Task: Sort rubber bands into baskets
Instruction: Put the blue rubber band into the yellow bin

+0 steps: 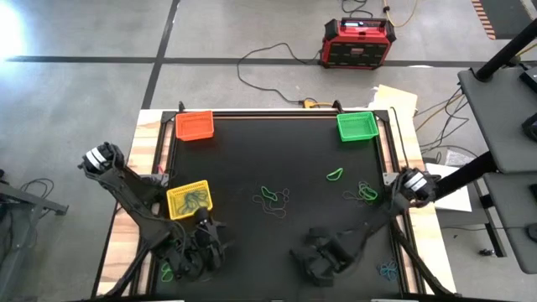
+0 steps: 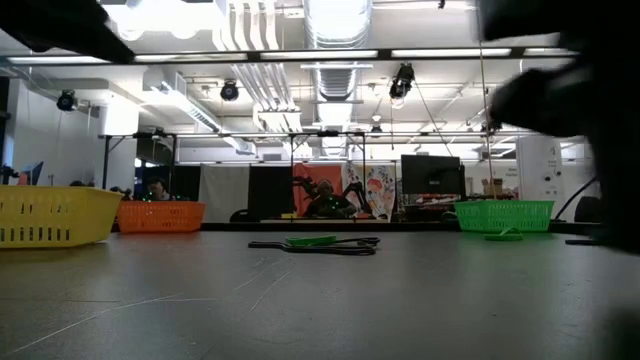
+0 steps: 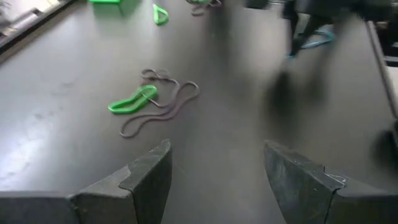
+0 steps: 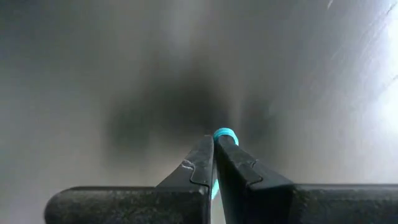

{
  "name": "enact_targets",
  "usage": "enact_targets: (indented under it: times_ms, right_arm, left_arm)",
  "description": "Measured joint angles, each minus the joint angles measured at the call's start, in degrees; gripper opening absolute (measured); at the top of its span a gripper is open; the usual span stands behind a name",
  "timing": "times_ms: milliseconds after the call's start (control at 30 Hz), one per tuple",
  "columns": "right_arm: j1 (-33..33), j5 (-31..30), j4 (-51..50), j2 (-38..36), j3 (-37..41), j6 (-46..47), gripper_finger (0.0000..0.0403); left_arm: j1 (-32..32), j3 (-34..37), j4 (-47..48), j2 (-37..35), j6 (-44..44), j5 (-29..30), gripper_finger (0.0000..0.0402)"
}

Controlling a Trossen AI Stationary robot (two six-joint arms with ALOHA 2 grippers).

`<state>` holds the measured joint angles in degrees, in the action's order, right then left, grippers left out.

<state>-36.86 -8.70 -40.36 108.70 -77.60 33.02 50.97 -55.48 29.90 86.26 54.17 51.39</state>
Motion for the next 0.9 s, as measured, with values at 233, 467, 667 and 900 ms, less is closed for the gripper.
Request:
enact_targets:
  times_ms: [233, 467, 667, 900]
  right_arm:
    - [7.02, -0.47, 12.95, 2.27, 0.00, -12.76, 0.0009]
    - [12.95, -0.53, 24.64, 5.09, 0.09, -19.14, 0.0009]
    - [15.85, -0.36, 30.05, 5.97, 0.07, -20.34, 0.0009]
    - [16.55, 1.80, 34.03, 7.58, 0.03, -21.75, 0.0009]
  left_arm:
    - [1.62, 0.02, 1.19, -0.02, 3.50, -2.35, 0.0232]
    - [1.76, 0.33, 1.92, -0.23, 3.59, -4.11, 0.0232]
    - [1.63, 2.70, 1.50, -0.33, 5.80, -5.14, 0.0232]
    - [0.04, 4.52, -6.16, -0.33, 1.66, -5.50, 0.0232]
